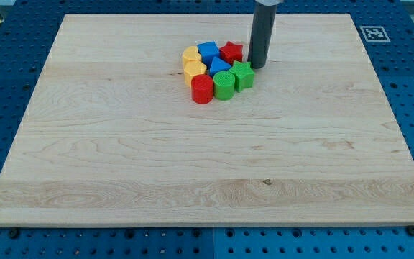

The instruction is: Separate the green star from a group of blocks

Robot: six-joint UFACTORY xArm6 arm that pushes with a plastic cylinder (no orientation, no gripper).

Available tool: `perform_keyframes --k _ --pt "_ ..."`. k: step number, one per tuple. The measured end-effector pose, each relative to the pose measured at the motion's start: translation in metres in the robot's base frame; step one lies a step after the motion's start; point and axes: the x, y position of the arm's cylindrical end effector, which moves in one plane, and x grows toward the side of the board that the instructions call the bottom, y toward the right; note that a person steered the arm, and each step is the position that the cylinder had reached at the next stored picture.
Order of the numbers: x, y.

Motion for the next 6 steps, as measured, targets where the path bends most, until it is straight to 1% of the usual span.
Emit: perform_keyframes --k 1,2,3,4,5,6 --pt "-0.002 -0.025" --pt "0.030 -0.032" --pt "0.096 -0.025" --pt "0.140 0.001" --pt "0.137 0.004" --pt "0.155 0.020"
